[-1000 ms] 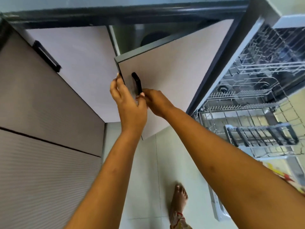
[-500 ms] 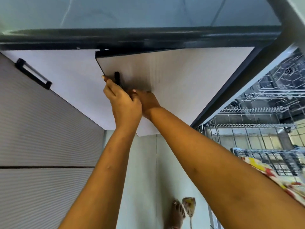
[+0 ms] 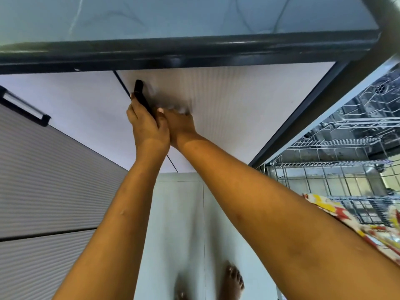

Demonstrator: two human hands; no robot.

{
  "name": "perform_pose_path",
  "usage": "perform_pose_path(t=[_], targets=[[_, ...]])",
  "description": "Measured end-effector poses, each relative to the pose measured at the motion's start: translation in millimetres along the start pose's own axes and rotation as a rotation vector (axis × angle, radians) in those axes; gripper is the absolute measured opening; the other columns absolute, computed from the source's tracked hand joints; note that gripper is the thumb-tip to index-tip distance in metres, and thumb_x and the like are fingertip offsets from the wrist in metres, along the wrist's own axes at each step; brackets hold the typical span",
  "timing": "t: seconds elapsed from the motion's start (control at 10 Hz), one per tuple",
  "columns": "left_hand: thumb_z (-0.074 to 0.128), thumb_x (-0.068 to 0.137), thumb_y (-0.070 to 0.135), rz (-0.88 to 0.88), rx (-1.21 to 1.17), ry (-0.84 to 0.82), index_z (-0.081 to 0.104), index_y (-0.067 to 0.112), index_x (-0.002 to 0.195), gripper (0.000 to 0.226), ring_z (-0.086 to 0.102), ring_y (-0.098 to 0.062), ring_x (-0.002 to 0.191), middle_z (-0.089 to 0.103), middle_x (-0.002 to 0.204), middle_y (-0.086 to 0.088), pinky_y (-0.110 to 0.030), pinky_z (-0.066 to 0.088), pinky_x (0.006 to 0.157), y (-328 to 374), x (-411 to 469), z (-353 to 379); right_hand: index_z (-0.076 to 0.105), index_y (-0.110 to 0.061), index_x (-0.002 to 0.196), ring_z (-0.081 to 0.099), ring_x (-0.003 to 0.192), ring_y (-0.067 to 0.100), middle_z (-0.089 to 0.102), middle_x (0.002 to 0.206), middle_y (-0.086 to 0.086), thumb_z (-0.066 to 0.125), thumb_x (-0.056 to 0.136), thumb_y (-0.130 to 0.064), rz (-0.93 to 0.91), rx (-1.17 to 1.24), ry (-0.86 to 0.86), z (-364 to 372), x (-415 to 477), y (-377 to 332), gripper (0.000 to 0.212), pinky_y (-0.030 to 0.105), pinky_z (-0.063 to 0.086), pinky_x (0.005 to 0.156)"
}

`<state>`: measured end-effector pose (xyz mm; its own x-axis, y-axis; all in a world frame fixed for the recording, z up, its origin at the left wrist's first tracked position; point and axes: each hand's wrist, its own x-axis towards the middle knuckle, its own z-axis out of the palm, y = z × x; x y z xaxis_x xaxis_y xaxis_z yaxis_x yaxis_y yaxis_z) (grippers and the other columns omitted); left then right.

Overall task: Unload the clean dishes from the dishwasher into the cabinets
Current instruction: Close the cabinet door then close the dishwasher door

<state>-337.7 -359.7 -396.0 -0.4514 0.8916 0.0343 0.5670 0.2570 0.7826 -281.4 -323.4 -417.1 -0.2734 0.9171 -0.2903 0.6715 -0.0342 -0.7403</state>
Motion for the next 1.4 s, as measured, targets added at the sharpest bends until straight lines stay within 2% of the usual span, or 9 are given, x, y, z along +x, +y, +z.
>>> perform_pose_path(t=[0.1,0.3,0.4,0.5,0.6,0.7,0.8,1.1,1.4], targets=[[0.042,0.098,0.022,0.042,-0.023,0.029,0.016,0.015,0.148,0.057,0.041,-0.028,0.131,0.024,0.149,-0.009,-0.032,0.038,0.105,-9,3,5,0.050,-0.005,0.131,0.041,0.129,0.028,0.051,0.136,0.013,0.030,0.102,-0.023,-0.012,0.099,0.011,2,2,1,0.039,0.043,0.019,0.113],[0.042,0.098,0.025,0.086,-0.029,0.002,0.019,0.013,0.148,0.056,0.043,-0.026,0.128,0.023,0.149,-0.009,-0.029,0.040,0.103,-21,5,7,0.033,-0.016,0.140,0.045,0.127,0.028,0.047,0.141,0.009,0.034,0.101,-0.035,0.217,0.863,-0.017,9,-2,-7,0.044,0.033,0.028,0.109],[0.042,0.098,0.026,0.088,-0.036,-0.027,0.018,0.013,0.148,0.057,0.042,-0.026,0.129,0.022,0.151,-0.008,-0.032,0.039,0.104,-22,6,3,0.033,-0.015,0.140,0.048,0.124,0.032,0.048,0.139,0.012,0.043,0.099,-0.033,0.257,1.057,0.032,12,-5,-7,0.046,0.041,0.035,0.111],[0.042,0.099,0.027,0.093,-0.054,-0.051,0.017,0.014,0.149,0.057,0.041,-0.025,0.130,0.022,0.151,-0.007,-0.030,0.039,0.104,-24,5,2,0.038,-0.010,0.138,0.050,0.122,0.034,0.051,0.136,0.015,0.044,0.099,-0.030,0.293,1.008,0.076,12,-7,-7,0.044,0.046,0.035,0.110],[0.041,0.099,0.030,0.111,-0.116,-0.053,0.018,0.015,0.149,0.056,0.037,-0.021,0.132,0.021,0.151,-0.006,-0.021,0.035,0.100,-30,1,1,0.053,-0.013,0.126,0.049,0.121,0.029,0.059,0.126,0.010,0.037,0.100,-0.021,0.200,0.428,0.114,7,-8,-1,0.032,0.048,0.027,0.109],[0.038,0.100,0.034,0.052,-0.217,-0.071,0.022,0.016,0.148,0.054,0.032,-0.018,0.136,0.020,0.153,-0.005,-0.021,0.033,0.103,-45,-8,7,0.056,-0.027,0.117,0.050,0.122,0.021,0.066,0.118,0.001,0.029,0.102,-0.028,-0.037,0.222,0.058,10,-21,6,0.031,0.047,0.012,0.113],[0.037,0.099,0.036,-0.096,-0.259,-0.120,0.019,0.018,0.149,0.056,0.027,-0.021,0.141,0.014,0.156,-0.004,-0.033,0.029,0.111,-67,-28,21,0.041,-0.028,0.139,0.059,0.110,0.019,0.070,0.107,-0.001,0.039,0.100,-0.027,-0.146,-0.009,0.135,15,-35,32,0.039,0.045,0.022,0.108],[0.049,0.095,0.025,-0.205,0.009,-0.533,0.023,0.018,0.148,0.059,0.032,-0.030,0.137,0.015,0.154,-0.009,-0.045,0.033,0.111,-68,-133,97,0.054,-0.028,0.128,0.056,0.119,0.021,0.061,0.127,0.001,0.042,0.099,-0.024,0.413,-0.026,0.199,-12,-151,216,0.031,0.042,0.027,0.111],[0.053,0.094,0.018,-0.079,0.164,-0.923,0.039,0.013,0.140,0.048,0.033,-0.022,0.132,0.021,0.149,-0.010,-0.015,0.028,0.093,-9,-269,203,0.047,-0.024,0.135,0.047,0.127,0.027,0.050,0.139,0.002,0.047,0.096,-0.024,1.075,0.255,0.377,-44,-330,400,0.039,0.043,0.035,0.105]])
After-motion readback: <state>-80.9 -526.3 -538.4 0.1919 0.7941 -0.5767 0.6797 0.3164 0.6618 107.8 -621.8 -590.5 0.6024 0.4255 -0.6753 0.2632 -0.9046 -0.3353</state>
